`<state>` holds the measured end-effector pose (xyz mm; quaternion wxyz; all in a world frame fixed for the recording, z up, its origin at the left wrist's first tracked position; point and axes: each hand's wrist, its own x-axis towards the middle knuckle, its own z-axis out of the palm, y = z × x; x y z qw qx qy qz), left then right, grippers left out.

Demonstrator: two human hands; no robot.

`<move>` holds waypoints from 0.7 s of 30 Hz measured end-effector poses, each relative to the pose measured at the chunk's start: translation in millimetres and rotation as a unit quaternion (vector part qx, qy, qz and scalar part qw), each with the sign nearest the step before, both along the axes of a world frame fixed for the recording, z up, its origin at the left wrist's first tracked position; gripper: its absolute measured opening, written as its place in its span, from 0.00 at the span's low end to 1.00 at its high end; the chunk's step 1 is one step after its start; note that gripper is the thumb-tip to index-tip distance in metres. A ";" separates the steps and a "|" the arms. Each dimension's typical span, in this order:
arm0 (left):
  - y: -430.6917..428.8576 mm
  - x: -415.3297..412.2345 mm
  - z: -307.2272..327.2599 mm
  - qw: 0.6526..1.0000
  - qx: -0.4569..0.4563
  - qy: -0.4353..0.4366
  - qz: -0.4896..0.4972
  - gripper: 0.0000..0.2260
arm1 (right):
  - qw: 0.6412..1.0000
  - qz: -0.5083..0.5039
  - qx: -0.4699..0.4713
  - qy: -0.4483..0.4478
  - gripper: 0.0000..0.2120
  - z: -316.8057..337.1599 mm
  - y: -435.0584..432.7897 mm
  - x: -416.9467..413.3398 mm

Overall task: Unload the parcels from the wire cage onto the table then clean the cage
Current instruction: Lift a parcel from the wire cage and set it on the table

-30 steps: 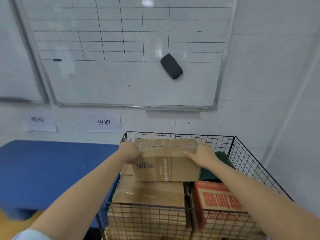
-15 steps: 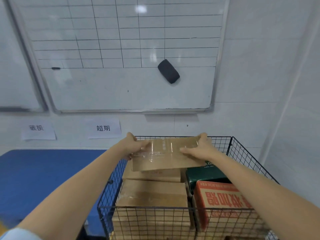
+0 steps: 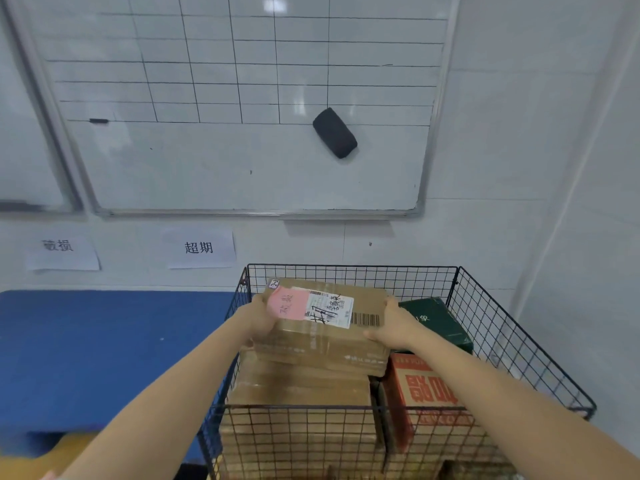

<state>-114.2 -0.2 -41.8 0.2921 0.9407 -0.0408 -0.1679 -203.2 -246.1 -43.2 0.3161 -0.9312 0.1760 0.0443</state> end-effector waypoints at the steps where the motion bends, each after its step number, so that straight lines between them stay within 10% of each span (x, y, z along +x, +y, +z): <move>1: 0.1 1.1 0.4 1.000 0.006 -0.003 -0.006 0.24 | 1.000 0.003 0.005 -0.007 0.45 0.7 0.0 1.1; 21: 0.1 28.9 -26.0 0.980 -0.175 0.051 0.077 0.36 | 0.997 0.062 0.039 -0.034 0.47 4.7 -2.3 1.5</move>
